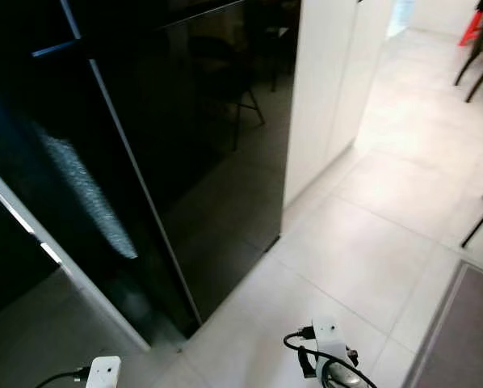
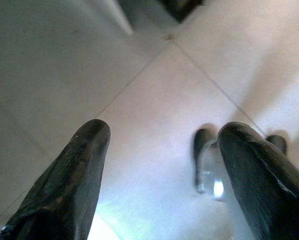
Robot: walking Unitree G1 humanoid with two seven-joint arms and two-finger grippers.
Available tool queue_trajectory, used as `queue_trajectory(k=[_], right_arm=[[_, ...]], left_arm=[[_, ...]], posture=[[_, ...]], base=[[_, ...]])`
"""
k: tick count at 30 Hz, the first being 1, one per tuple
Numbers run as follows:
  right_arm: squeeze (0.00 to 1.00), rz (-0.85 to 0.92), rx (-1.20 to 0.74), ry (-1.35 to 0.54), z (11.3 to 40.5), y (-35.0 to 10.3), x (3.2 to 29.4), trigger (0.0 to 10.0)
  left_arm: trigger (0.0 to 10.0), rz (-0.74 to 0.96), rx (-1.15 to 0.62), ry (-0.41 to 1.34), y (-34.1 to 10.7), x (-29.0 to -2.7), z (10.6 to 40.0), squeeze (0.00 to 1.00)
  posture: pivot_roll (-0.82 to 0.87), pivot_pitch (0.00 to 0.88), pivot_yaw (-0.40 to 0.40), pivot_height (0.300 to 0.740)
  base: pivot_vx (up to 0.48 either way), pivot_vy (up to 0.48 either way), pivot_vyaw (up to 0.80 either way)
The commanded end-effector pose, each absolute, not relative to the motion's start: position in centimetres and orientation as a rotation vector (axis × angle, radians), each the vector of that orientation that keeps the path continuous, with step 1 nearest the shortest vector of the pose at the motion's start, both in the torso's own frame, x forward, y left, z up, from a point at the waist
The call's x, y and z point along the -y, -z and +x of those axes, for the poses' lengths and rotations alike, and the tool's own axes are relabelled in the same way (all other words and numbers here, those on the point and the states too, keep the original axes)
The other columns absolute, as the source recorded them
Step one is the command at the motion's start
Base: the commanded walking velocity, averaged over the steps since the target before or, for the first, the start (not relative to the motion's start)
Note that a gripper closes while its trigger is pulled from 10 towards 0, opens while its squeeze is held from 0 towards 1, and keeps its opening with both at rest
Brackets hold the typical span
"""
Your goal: Restocking fridge
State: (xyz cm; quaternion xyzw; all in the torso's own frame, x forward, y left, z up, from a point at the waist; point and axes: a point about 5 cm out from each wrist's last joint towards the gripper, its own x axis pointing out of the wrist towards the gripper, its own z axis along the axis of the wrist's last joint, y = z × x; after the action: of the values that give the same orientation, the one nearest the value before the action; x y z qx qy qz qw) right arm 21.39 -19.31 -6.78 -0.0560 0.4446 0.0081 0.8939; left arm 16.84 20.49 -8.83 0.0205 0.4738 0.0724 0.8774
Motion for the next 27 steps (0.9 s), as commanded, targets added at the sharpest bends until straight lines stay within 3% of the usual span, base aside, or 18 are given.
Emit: queue_trajectory(k=[1,27], right_arm=[[0.0,-0.104,-0.927,-0.028,21.39,6.88,18.62,10.0],[0.0,-0.107,-0.925,-0.033,21.5,6.83,18.54,10.0]], left_arm=[[10.0,0.047,-0.988,-0.165,8.78,-21.01,16.74,0.0],[10.0,0.045,-0.987,-0.141,8.72,-20.83,16.96,0.0]], posture=[[-0.07,0.0,0.024,0.74],[-0.08,0.0,0.031,0.74]], base=[[0.0,0.0,-0.78],[0.0,0.0,-0.74]])
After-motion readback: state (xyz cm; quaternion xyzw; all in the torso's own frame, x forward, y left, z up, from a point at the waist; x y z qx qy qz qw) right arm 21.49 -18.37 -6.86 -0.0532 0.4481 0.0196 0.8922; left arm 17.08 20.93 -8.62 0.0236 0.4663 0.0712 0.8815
